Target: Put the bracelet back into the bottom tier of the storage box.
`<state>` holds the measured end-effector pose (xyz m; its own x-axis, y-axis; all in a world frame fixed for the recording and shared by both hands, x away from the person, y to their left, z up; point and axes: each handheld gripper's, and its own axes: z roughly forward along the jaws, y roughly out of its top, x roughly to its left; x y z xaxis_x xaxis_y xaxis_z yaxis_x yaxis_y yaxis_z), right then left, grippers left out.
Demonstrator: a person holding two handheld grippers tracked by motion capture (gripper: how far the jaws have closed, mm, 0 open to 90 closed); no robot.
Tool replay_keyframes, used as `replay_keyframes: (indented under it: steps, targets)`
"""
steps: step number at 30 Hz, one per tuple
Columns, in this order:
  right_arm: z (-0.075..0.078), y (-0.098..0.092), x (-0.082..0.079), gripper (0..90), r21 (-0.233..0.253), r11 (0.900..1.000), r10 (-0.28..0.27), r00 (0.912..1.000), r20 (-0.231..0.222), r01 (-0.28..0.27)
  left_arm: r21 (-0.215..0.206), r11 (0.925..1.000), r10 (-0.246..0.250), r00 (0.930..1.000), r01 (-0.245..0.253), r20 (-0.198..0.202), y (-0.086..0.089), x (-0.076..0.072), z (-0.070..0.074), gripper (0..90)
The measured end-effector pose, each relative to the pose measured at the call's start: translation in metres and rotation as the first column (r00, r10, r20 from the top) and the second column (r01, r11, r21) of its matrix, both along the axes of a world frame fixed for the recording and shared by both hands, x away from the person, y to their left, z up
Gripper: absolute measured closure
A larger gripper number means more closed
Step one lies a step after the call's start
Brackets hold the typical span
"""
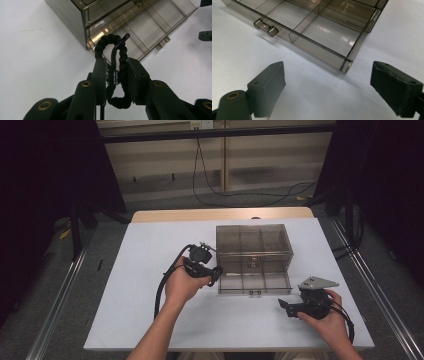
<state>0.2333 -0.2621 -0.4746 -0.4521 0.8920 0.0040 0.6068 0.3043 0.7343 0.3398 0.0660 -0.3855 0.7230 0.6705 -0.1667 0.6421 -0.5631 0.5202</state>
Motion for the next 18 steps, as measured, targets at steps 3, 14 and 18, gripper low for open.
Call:
replay_keyframes:
  steps: [3,14,18]
  targets:
    - [0.000,0.000,0.000,12.4,-0.002,1.000,0.002,1.0000,0.002,-0.002,0.002,1.0000,-0.009,1.0000,0.009,0.003,-0.003,0.001,0.000,70.0]
    - [0.001,-0.001,-0.001,12.3,0.006,1.000,-0.002,1.0000,0.001,0.002,-0.002,0.9998,-0.018,0.9998,0.018,0.000,-0.015,0.002,-0.004,69.9]
    - [0.001,-0.001,-0.001,12.3,0.005,1.000,0.000,1.0000,0.002,0.000,-0.001,0.9996,-0.027,0.9996,0.027,-0.003,-0.020,0.003,-0.004,69.9]
